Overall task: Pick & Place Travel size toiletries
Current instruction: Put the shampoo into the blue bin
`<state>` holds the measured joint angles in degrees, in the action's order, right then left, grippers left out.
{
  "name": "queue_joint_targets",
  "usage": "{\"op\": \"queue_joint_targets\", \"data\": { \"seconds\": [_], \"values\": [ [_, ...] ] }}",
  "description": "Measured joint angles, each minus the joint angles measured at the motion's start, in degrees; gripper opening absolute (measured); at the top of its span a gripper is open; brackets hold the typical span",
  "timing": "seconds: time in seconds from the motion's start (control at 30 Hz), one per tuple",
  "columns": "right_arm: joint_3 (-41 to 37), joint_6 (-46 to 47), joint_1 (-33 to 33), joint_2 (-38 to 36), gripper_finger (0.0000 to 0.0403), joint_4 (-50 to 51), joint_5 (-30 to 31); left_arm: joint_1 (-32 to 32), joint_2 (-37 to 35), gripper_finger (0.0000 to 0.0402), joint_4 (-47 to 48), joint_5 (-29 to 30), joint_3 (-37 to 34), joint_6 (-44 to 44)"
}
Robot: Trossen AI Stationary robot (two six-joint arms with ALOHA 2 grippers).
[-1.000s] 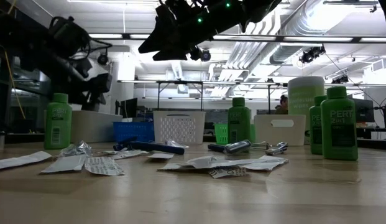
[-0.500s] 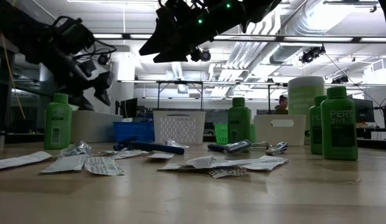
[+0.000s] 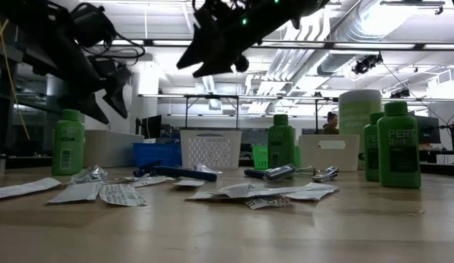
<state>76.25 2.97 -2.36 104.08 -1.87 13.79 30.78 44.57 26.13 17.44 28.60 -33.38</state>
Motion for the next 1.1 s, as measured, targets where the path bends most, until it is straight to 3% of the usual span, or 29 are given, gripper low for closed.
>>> {"op": "queue_joint_targets", "data": {
  "seconds": [0.27,0.5,0.83,1.1],
  "values": [
    [0.07,0.00,0.62,-2.28,0.0313,7.24,0.82,-14.95,-7.59,0.0289,11.17,2.50,-0.02,-10.34],
    [-0.02,-0.10,0.87,-2.17,0.0313,8.45,1.10,-26.57,-8.87,0.0289,15.51,4.60,-0.02,-19.41],
    [-0.02,-0.19,0.87,-2.18,0.0313,8.66,1.08,-34.16,-5.61,0.0289,16.12,4.14,0.15,-25.26],
    [-0.02,-0.19,0.87,-2.18,0.0313,8.70,1.08,-37.64,2.19,0.0289,23.19,4.60,8.95,-25.46]
  ]
}}
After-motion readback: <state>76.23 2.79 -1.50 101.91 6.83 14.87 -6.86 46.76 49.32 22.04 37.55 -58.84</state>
